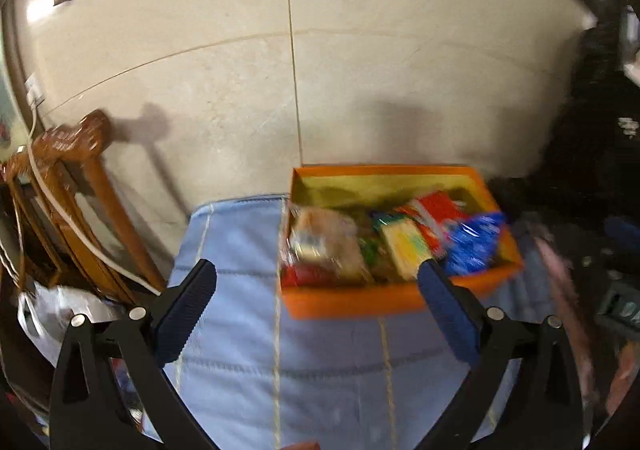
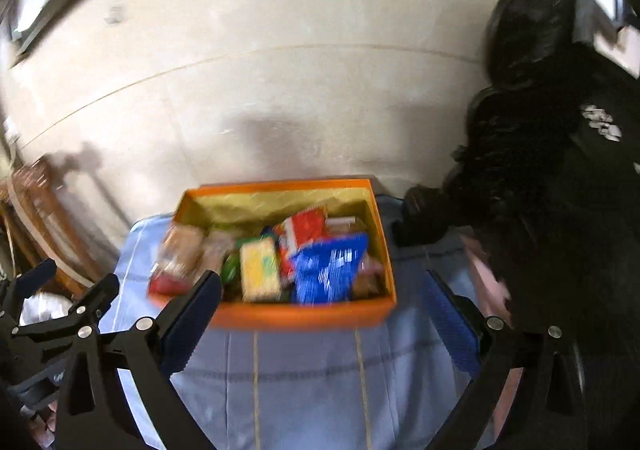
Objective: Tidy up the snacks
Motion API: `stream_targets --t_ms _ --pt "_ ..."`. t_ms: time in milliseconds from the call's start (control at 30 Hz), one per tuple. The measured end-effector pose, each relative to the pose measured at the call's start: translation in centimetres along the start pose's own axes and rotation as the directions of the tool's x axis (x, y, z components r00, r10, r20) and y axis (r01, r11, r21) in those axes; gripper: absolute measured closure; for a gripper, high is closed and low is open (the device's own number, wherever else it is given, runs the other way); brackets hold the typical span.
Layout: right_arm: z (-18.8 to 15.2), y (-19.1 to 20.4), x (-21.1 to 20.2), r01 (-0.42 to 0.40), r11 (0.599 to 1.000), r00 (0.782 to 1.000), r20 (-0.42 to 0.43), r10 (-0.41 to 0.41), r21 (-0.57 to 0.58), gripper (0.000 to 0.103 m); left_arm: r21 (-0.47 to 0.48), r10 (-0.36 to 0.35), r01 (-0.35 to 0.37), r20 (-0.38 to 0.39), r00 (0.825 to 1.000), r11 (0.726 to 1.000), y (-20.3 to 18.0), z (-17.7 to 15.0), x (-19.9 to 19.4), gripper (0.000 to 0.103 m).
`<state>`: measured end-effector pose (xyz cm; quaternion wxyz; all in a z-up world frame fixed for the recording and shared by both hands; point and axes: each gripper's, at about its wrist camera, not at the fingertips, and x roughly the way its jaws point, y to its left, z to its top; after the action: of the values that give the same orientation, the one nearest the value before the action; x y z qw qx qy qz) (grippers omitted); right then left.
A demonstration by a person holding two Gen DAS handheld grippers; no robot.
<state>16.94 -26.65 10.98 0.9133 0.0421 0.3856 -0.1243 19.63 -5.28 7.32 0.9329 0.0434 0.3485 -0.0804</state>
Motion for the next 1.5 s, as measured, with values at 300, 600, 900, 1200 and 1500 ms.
stream_targets --t_ms 300,600,900,1200,1500 --pt "-11.0 0.1 -11.5 -0.051 0.996 0.995 0.083 0.057 -0.069 0.004 -0.004 -0.022 0.022 0.046 0.999 1.000 -1.0 -9.6 -11.6 0.004" --pt "-15.1 -1.2 -14.5 -0.005 0.996 0.999 0.054 0.009 -0.088 0.004 0.006 0.022 -0.022 0.111 0.994 1.000 -2.4 -11.6 -16.0 0.004" --pt "-16.0 -3.0 -16.7 0.069 0.997 0.994 0.085 -0.066 -0.038 0.004 0.028 0.020 -0.025 0.141 0.990 0.999 -4.1 -12.3 -18.5 0.004" --pt "-16.1 -3.7 -17.5 0.041 0.999 0.994 0.096 -0.042 0.006 0.004 0.026 -0.035 0.033 0.113 0.993 0.999 -4.6 -12.9 -18.5 0.004" --pt "-15.7 -3.4 -17.3 0.032 1.000 0.994 0.104 -0.032 0.002 0.004 0.043 0.007 -0.012 0.114 0.993 0.999 -4.6 -12.7 -18.0 0.004"
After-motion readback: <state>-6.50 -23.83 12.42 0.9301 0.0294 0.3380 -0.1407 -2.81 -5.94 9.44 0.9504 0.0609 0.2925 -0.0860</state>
